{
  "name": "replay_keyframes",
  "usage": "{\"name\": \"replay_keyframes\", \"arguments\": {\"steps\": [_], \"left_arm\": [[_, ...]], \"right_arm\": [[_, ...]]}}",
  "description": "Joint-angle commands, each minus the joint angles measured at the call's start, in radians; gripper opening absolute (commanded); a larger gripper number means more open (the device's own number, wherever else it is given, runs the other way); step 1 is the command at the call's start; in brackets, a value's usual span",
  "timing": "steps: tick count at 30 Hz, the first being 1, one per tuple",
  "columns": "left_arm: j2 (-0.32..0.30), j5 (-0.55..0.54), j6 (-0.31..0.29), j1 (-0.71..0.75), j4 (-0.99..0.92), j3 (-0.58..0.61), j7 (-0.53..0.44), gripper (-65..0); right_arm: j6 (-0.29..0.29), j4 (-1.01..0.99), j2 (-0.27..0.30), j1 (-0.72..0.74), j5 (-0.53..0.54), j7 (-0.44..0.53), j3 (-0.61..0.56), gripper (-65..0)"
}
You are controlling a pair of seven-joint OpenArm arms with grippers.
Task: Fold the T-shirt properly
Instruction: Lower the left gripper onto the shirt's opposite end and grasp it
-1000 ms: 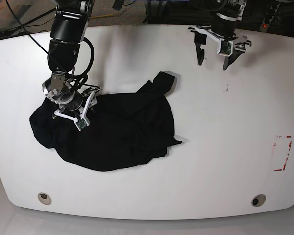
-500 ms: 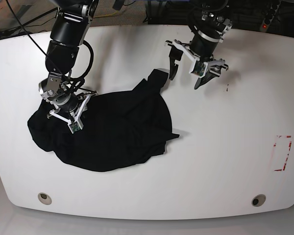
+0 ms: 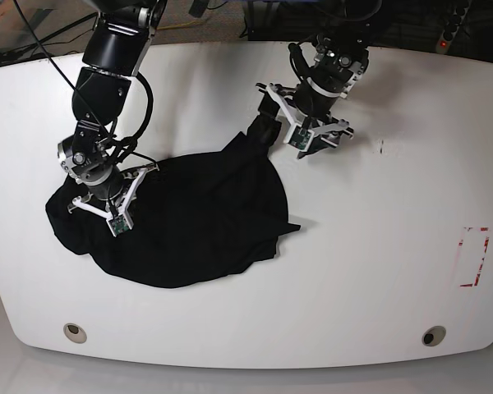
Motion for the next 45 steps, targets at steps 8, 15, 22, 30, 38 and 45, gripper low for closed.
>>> {"name": "replay_keyframes", "arguments": {"steps": [8,15,22,30,38,45], "left_arm": [[0.002,-0.001,0.000,-0.063,-0.093,0.085,-0.023,-21.7],[0.002,-0.001,0.000,-0.120,-0.144,0.112,-0.023,-22.1],[0.002,-0.001,0.000,-0.147,-0.184,0.124,-0.023,-24.4],[0.004,-0.004,0.000,-0.179,-0.240,0.126,-0.022,-44.9],[0.004,-0.004,0.000,-0.184,-0.251,0.126,-0.022,-49.9],[0.004,-0.002,0.000,-0.186,-0.256,0.124,-0.022,-64.2]], "right_arm": [[-0.002,0.082,0.003,0.025,0.016,-0.050,0.069,-35.0],[-0.002,0.007,-0.029,0.034,0.019,-0.052,0.144,-16.8],[-0.002,-0.070,-0.030,0.039,0.132,-0.064,0.157,-16.8],[-0.002,-0.205,-0.024,0.095,0.174,-0.076,0.158,-17.0],[-0.002,-0.213,-0.032,0.121,0.172,-0.075,0.153,-22.5],[-0.002,-0.291,-0.026,0.166,0.168,-0.075,0.150,-50.6]]}}
